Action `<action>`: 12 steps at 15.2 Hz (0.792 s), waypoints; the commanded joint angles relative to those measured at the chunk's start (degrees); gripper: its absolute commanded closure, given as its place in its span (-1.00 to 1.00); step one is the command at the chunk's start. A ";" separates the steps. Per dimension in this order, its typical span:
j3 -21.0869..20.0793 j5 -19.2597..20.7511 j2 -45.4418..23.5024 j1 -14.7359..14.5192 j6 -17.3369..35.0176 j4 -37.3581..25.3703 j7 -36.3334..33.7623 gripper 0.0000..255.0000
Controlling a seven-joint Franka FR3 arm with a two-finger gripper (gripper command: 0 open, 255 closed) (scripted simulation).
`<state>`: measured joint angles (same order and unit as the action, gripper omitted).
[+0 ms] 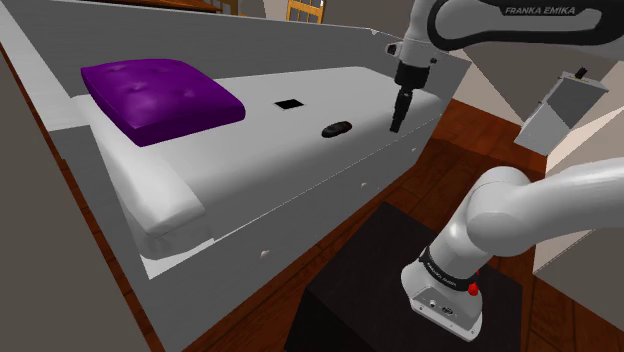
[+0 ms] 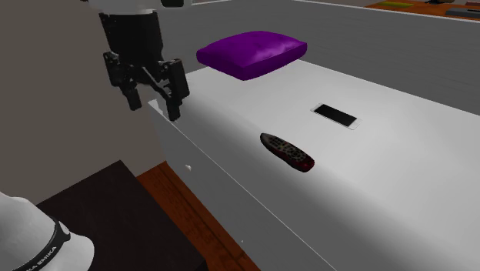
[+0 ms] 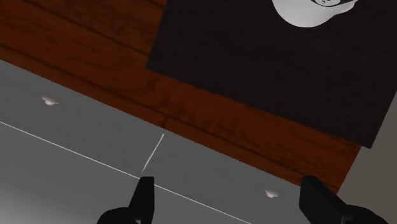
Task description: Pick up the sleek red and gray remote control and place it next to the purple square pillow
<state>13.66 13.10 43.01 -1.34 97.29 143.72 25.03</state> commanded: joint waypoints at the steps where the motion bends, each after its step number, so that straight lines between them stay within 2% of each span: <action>1: 3.43 2.20 -2.21 -0.53 3.58 0.26 6.13 -1.00; 7: 13.16 5.11 -12.44 -3.75 13.38 -3.40 23.50 -1.00; 12: 21.02 2.71 -23.45 -8.23 21.02 -8.97 39.08 -1.00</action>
<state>32.95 16.59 22.20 -8.52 116.26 135.82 60.47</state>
